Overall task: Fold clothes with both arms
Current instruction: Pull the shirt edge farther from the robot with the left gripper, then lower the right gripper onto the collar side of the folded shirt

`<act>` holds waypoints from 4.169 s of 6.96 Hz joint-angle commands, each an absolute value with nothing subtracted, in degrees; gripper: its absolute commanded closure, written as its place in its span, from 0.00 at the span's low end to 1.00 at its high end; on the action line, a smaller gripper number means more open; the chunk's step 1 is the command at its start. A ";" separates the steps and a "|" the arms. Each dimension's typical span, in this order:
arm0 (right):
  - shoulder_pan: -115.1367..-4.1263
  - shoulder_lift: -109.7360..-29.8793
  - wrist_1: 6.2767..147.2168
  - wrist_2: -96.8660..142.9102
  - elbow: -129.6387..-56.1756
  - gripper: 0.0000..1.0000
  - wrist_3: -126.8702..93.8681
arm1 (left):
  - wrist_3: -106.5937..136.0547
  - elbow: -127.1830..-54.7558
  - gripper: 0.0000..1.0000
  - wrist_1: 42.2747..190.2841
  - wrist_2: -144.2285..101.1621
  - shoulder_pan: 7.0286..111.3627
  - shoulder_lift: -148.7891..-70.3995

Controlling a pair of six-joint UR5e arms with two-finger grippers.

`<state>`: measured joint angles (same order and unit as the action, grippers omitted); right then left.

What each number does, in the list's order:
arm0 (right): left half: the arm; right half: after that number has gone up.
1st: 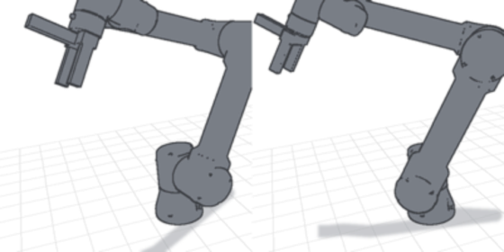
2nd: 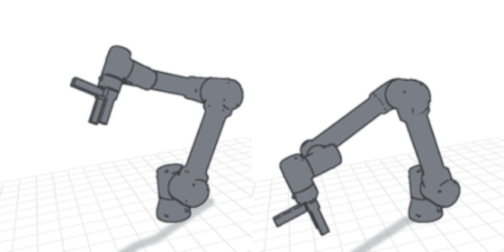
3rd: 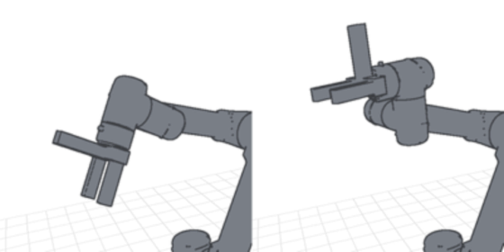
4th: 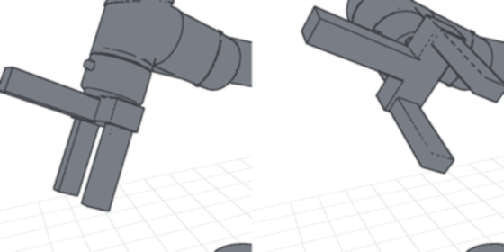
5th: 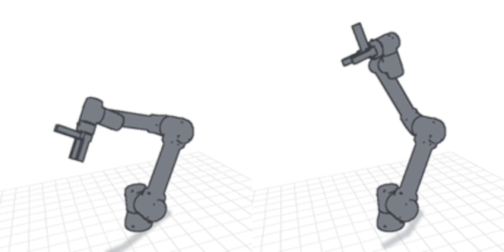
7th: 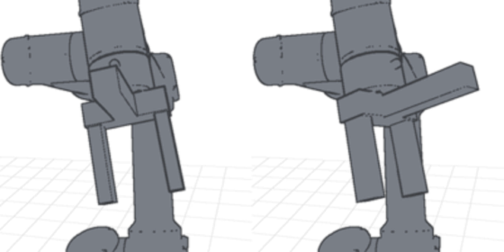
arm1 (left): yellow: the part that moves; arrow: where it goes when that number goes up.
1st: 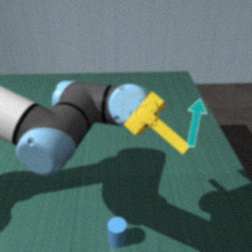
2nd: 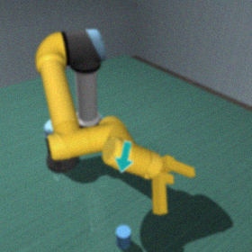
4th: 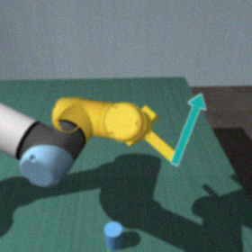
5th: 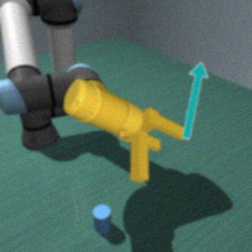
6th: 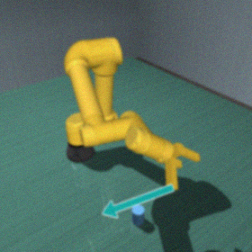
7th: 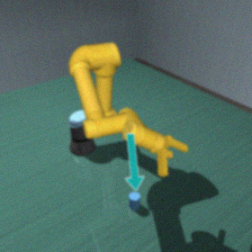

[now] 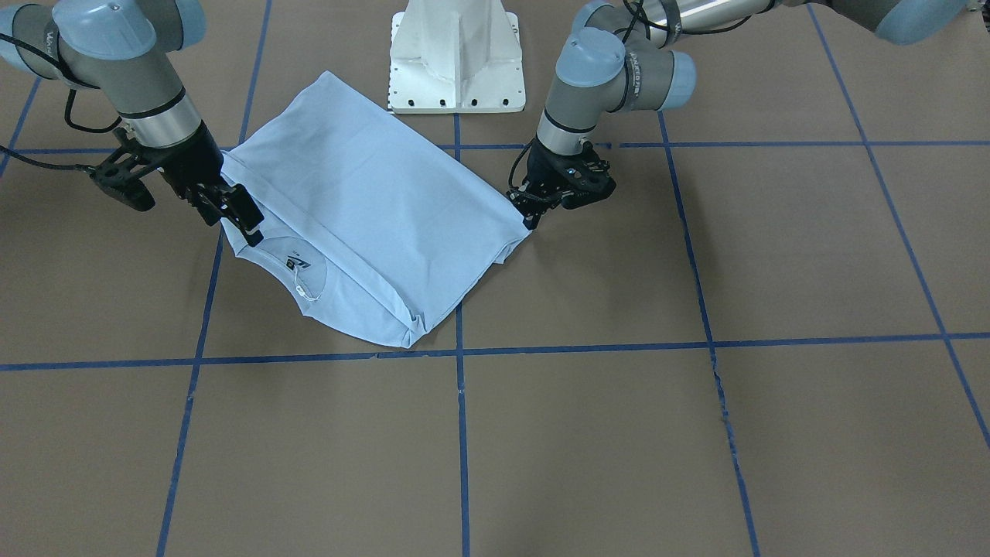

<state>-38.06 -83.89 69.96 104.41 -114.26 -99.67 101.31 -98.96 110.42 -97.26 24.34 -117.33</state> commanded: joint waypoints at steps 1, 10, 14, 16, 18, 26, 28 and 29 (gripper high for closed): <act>-38.06 -83.76 69.87 104.41 -114.08 0.00 -99.67 | 89.98 -98.36 1.00 110.56 -97.21 30.81 -116.99; -35.96 -76.12 69.79 103.45 -110.83 0.00 -99.84 | 78.57 -50.97 0.68 139.13 -97.47 47.46 -141.77; -25.33 -67.80 71.36 98.08 -109.35 0.01 -98.10 | 81.82 -69.17 0.62 138.25 -98.09 45.27 -130.87; -23.30 -61.46 81.68 98.00 -106.18 0.02 -79.91 | 81.83 -69.08 0.62 138.95 -98.00 45.26 -128.95; -22.59 -58.29 90.05 97.82 -103.38 0.01 -62.49 | 82.87 -69.17 0.62 138.96 -98.00 45.26 -128.85; -19.07 -51.59 105.91 96.68 -95.45 0.01 -52.30 | 85.60 -69.26 0.60 139.22 -98.00 43.42 -128.23; -21.34 -52.81 106.00 96.42 -95.80 0.01 -50.12 | 85.61 -69.26 0.60 139.22 -97.91 43.07 -127.54; -22.66 -54.91 105.82 96.33 -96.24 0.01 -47.49 | 86.21 -69.34 0.60 139.74 -97.91 42.72 -127.44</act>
